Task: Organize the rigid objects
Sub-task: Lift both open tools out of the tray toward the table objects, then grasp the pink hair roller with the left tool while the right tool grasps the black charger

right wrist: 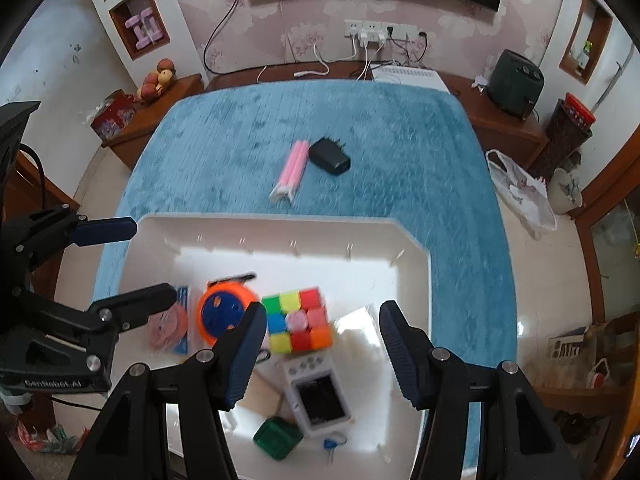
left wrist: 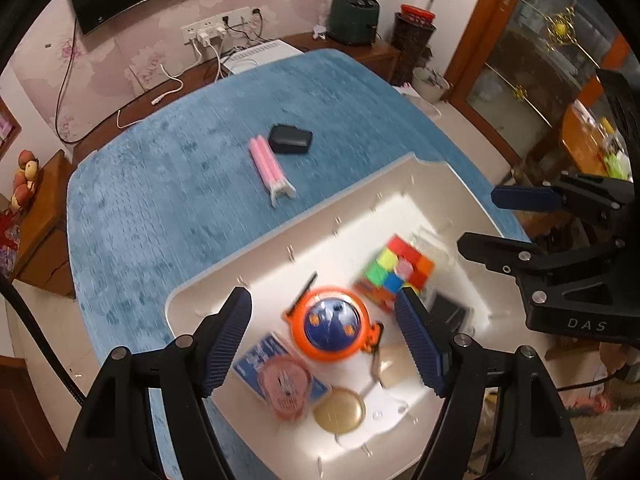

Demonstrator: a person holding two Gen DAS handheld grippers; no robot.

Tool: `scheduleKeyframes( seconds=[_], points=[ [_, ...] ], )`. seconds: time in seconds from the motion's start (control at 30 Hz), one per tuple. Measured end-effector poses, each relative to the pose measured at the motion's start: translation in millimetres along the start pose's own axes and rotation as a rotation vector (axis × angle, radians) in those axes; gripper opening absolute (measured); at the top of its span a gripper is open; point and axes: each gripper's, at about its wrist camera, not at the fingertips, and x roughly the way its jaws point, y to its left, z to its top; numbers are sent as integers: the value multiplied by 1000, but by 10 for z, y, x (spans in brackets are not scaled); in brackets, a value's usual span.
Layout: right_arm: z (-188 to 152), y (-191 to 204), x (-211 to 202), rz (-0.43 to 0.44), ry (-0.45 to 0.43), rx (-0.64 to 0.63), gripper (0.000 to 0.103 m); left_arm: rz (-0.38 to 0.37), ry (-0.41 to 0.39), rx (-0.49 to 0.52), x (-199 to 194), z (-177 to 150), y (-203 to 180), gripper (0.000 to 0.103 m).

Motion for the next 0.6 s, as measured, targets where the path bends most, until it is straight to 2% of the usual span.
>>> scheduleKeyframes(
  seconds=[0.27, 0.6],
  points=[
    [405, -259, 244, -2, -13, -2, 60, 49, -27, -35, 145, 379, 181, 77],
    [1072, -448, 880, 19, 23, -115, 60, 46, 56, -160, 724, 732, 526, 77]
  ],
)
